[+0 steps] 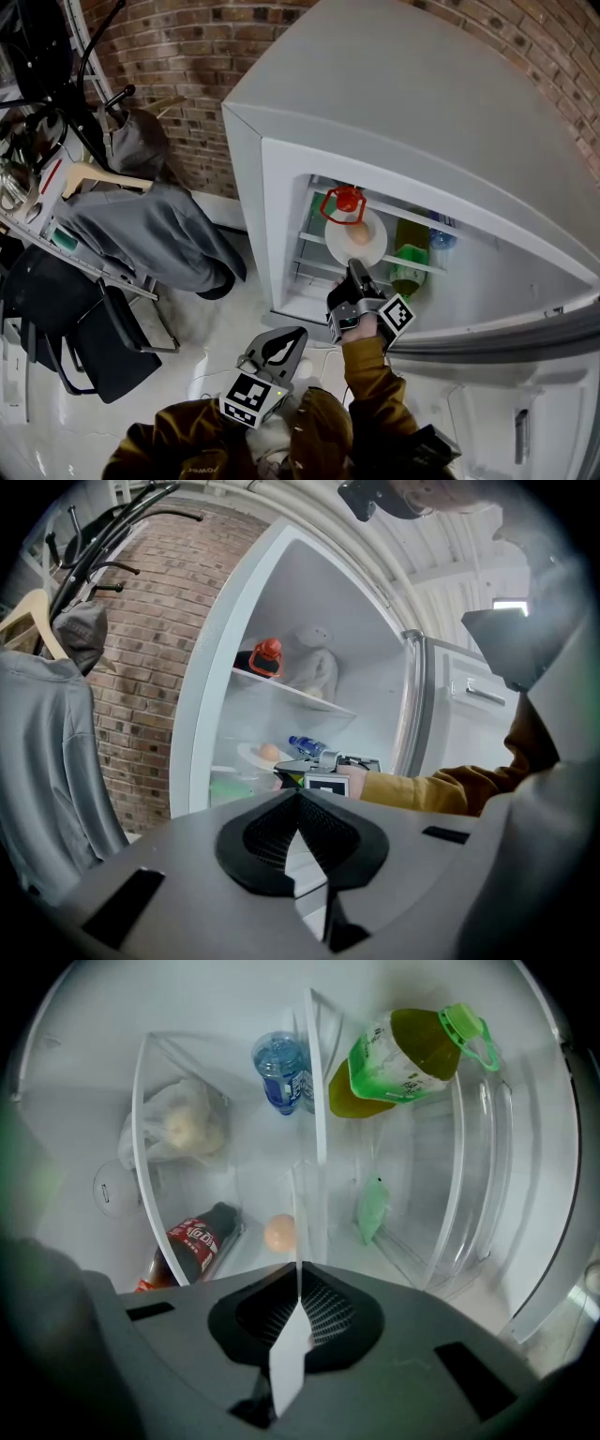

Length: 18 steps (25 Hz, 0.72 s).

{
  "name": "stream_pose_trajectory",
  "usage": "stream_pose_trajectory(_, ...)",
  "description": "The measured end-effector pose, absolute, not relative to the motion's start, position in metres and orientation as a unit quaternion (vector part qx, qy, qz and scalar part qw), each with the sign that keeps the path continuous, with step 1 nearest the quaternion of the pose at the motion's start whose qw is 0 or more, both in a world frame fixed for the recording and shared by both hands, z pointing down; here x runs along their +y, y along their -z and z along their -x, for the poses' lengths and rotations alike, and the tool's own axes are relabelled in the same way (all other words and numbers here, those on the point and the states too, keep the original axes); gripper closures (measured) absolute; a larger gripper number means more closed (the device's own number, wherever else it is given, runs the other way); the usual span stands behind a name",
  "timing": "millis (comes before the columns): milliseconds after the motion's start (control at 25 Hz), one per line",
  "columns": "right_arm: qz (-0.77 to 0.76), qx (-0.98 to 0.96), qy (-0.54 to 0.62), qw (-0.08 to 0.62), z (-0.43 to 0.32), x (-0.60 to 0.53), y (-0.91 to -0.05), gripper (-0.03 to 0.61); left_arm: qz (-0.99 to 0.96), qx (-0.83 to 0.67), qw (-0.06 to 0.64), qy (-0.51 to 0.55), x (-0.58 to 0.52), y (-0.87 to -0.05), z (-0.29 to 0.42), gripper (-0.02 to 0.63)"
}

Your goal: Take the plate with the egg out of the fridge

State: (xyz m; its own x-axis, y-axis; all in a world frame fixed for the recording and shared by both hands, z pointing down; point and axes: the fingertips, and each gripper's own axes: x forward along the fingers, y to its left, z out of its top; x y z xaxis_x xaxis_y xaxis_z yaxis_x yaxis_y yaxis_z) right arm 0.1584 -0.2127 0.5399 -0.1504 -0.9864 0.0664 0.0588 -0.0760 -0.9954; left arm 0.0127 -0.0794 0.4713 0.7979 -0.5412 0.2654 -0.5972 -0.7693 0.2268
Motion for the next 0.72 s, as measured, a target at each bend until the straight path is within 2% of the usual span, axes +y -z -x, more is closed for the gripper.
stream_pose_trajectory(720,0.473,0.546,0.549,0.422,-0.162,-0.187,-0.503,0.563,-0.943,-0.277,0.160,-0.089,-0.072,-0.470,-0.025,0.604)
